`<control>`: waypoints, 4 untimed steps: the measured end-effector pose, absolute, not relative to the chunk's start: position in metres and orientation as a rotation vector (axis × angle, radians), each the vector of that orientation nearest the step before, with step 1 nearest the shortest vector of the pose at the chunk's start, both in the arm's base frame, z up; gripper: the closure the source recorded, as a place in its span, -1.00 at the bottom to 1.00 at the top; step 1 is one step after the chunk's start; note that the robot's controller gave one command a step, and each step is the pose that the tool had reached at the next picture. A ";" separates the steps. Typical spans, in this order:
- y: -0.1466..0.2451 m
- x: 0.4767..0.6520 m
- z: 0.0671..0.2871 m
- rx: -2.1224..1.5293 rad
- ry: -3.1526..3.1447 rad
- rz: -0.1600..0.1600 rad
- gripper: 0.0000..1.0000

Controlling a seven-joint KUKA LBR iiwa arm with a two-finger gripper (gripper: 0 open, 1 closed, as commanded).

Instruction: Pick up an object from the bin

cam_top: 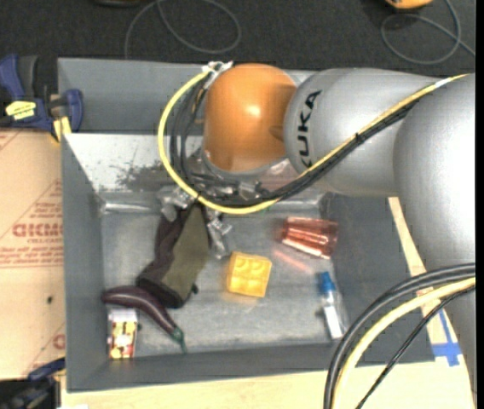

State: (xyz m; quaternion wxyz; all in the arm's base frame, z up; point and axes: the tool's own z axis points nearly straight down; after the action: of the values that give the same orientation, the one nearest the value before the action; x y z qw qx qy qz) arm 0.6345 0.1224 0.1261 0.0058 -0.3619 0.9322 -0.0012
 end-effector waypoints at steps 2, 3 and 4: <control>0.117 0.649 0.074 -1.612 2.671 -0.008 1.00; 0.117 0.649 0.074 -1.611 2.672 -0.008 1.00; 0.117 0.650 0.075 -1.609 2.672 -0.007 1.00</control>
Offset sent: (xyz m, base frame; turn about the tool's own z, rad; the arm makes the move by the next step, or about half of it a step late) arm 0.0117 -0.0056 -0.0561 -0.3497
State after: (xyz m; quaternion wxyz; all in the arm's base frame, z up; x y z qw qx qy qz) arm 0.6495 0.1173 0.0748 0.0112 -0.5158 0.8566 -0.0023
